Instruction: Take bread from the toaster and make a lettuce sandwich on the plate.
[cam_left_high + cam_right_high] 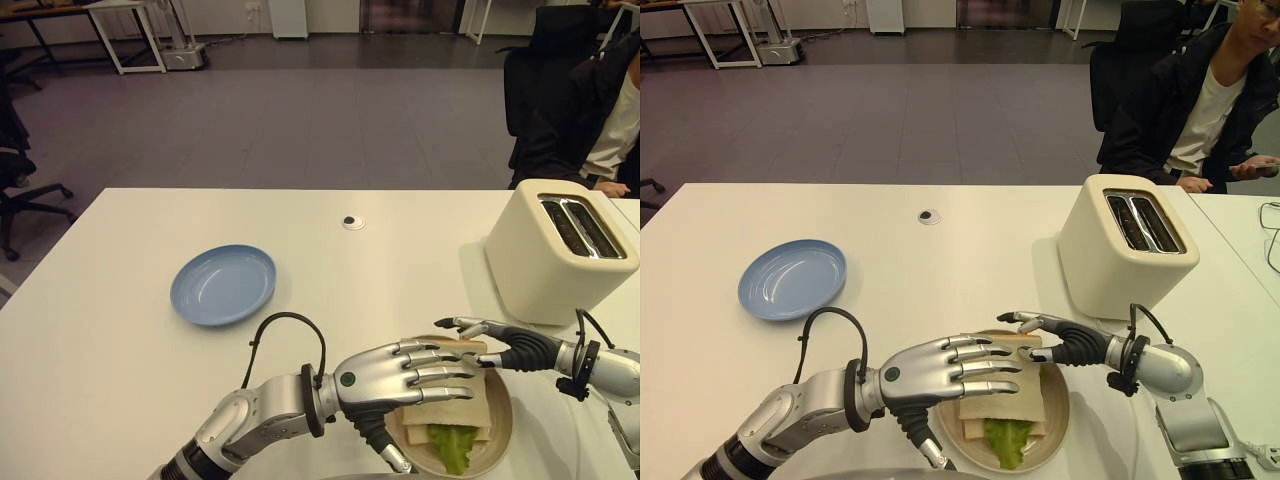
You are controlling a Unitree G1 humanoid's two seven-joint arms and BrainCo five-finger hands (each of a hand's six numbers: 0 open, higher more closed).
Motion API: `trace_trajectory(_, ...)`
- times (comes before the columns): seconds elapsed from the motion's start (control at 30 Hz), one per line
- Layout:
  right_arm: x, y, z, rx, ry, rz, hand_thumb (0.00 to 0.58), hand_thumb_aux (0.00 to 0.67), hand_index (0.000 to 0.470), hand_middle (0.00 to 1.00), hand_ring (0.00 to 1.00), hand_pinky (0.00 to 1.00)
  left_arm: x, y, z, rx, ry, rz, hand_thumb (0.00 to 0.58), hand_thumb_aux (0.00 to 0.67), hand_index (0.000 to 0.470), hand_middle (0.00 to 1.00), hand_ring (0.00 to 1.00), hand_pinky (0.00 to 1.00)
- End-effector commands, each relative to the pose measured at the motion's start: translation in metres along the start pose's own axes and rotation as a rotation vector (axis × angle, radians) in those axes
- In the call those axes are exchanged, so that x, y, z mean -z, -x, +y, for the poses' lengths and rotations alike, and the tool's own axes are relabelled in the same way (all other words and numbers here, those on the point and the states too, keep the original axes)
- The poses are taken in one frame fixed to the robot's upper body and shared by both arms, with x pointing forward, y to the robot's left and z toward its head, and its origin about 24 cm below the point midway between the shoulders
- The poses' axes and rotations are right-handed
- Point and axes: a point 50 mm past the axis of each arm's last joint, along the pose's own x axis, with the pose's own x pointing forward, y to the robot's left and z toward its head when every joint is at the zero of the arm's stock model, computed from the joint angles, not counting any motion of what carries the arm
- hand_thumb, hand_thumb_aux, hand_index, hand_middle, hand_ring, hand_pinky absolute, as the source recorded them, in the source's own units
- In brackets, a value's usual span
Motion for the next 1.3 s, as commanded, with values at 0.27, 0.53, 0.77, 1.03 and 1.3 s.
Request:
trace_trajectory(0.27,0.014,-0.013,0.006,0.005,0.123,0.075,0.557,0.536,0.376,0.00,0.00,0.00,0.007,0.016,-0.039,0.251,0.149,0.070,0.000,0.000,0.000,0.00,0.00,0.00)
trace_trajectory(0.53,-0.020,-0.010,-0.024,0.185,0.122,-0.063,0.000,0.000,0.000,0.00,0.00,0.00,0.010,0.029,-0.074,0.584,0.334,0.111,0.000,0.000,0.000,0.00,0.00,0.00)
trace_trajectory(0.77,-0.041,0.008,-0.067,0.531,-0.138,-0.294,0.000,0.000,0.000,0.00,0.00,0.00,0.023,0.006,-0.014,0.244,0.247,0.118,0.000,0.000,0.000,0.00,0.00,0.00)
trace_trajectory(1.03,-0.031,0.039,-0.045,0.259,-0.273,-0.245,0.580,0.670,0.470,1.00,1.00,1.00,0.021,0.035,0.033,0.013,0.840,0.072,0.000,0.000,0.000,0.00,0.00,0.00)
trace_trajectory(1.3,0.008,0.085,0.041,-0.515,-0.340,0.174,0.580,0.670,0.470,1.00,1.00,1.00,0.012,0.092,-0.027,0.607,1.056,0.244,0.580,0.670,0.470,0.82,0.82,0.82)
